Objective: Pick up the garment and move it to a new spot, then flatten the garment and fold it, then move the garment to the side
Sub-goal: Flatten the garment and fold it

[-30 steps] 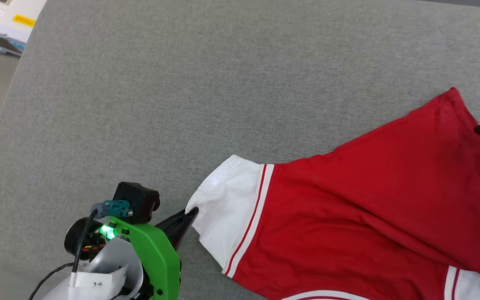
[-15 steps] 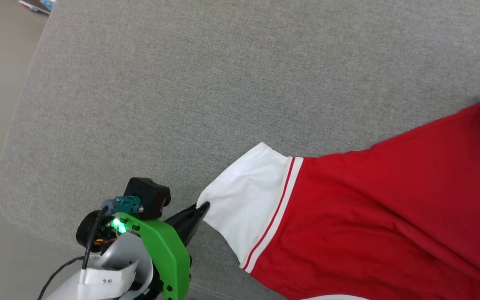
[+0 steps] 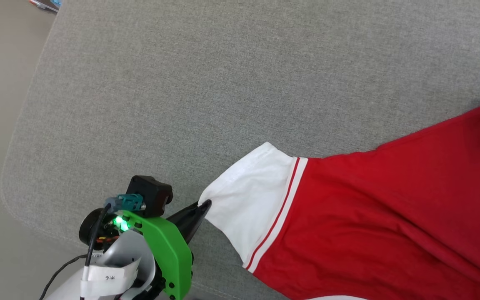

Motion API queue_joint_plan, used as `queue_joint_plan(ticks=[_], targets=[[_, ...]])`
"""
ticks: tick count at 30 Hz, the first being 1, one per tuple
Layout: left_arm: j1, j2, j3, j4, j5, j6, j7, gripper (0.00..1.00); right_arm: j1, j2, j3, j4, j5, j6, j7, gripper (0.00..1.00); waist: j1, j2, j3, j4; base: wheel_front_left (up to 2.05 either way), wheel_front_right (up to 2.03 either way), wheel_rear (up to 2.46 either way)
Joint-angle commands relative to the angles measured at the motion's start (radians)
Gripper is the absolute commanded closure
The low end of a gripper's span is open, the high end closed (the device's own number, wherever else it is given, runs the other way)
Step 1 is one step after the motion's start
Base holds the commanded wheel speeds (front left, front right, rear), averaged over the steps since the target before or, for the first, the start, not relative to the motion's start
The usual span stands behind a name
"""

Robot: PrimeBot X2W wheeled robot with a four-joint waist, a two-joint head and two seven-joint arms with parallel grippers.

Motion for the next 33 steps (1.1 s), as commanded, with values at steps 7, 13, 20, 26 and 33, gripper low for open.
queue_joint_plan(ticks=[7,13,20,26,33], targets=[[-0.018,0.003,0.011,0.009,-0.005,0.003,-0.012,1.00,0.039,0.015,0.011,0.046,0.028,-0.001,-0.072,1.00,0.0000,0.0000,-0.053,-0.016,0.00,0.00,0.00],[-0.011,0.014,0.024,0.006,-0.007,0.011,-0.021,1.00,0.052,0.024,0.004,0.066,0.056,-0.001,-0.139,1.00,0.0000,0.0000,-0.125,-0.042,0.00,0.00,0.00],[-0.002,0.028,0.035,-0.014,-0.012,0.022,-0.019,1.00,0.081,0.026,-0.005,0.078,0.095,-0.001,-0.211,1.00,0.0000,0.0000,-0.205,-0.076,0.00,0.00,0.00],[0.001,0.047,0.056,-0.036,-0.008,0.037,-0.024,1.00,0.107,0.021,-0.016,0.054,0.130,-0.001,-0.262,1.00,0.0000,0.0000,-0.267,-0.110,0.00,0.00,0.00],[-0.032,0.049,0.111,-0.060,-0.004,0.061,-0.060,1.00,0.142,0.003,-0.031,-0.027,0.171,-0.001,-0.331,1.00,0.0000,0.0000,-0.371,-0.165,0.00,0.00,0.00]])
